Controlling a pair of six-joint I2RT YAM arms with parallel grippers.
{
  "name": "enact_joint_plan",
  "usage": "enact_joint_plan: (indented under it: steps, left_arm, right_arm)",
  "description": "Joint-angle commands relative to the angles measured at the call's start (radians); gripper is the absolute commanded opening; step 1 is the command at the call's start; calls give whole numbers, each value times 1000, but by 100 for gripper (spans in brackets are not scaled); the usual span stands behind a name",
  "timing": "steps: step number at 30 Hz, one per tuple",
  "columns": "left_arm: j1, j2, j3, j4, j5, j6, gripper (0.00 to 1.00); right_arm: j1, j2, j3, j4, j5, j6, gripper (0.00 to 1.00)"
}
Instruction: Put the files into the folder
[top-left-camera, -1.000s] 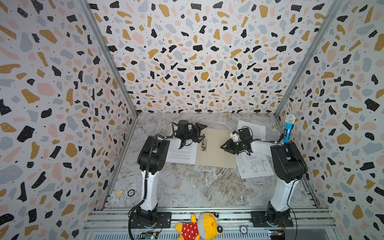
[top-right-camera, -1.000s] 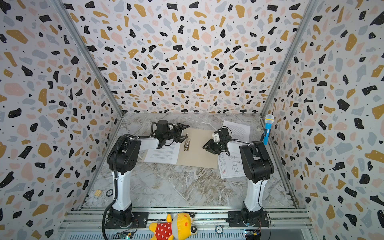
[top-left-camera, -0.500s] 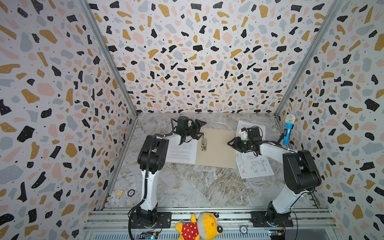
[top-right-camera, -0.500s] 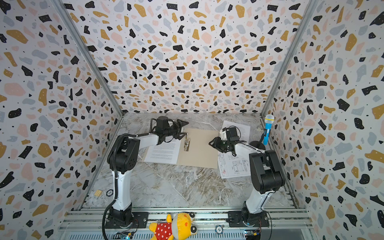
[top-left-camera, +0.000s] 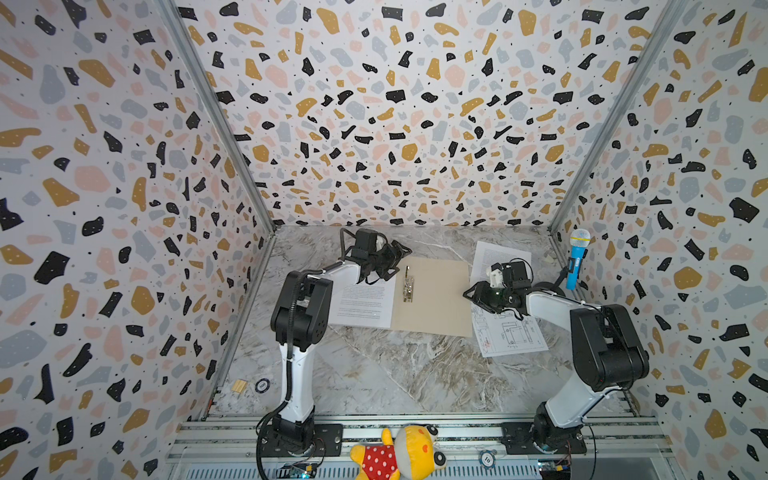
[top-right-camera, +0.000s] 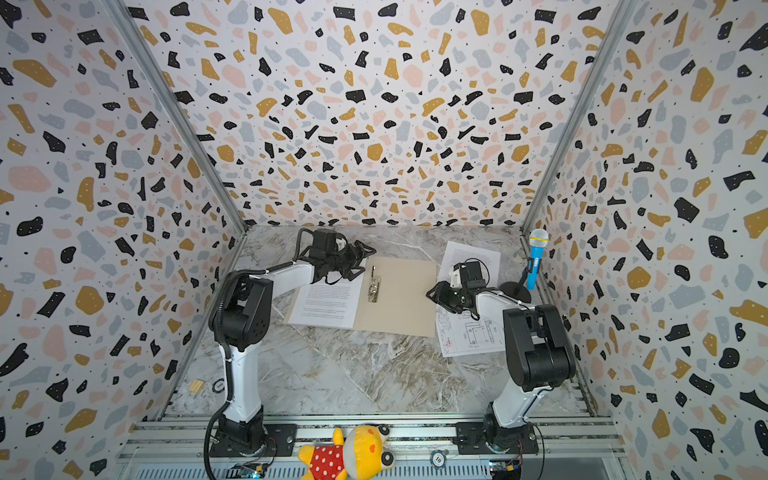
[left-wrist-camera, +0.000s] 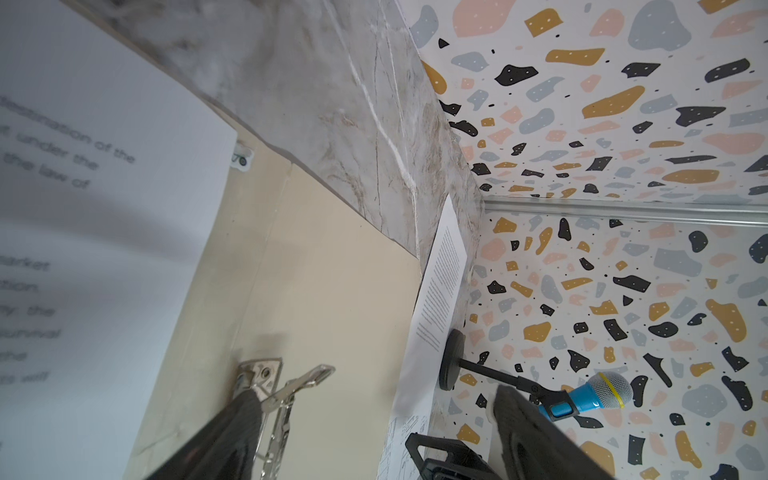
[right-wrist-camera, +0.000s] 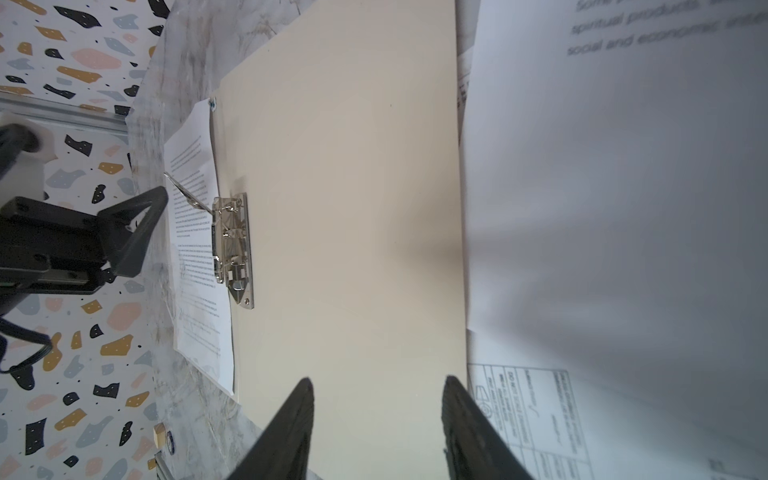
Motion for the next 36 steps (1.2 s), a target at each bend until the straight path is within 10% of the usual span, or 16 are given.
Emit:
enact_joint_plan:
  steps: [1,36]
  left_arm:
    - [14,-54,-29,-2,-5,50,88]
    - [77,-165,-77,-141,-60,303,89]
  right_arm:
    - [3,29,22,-24,-24,-26,51]
    - [108,273,328,-55,-135,-37,52]
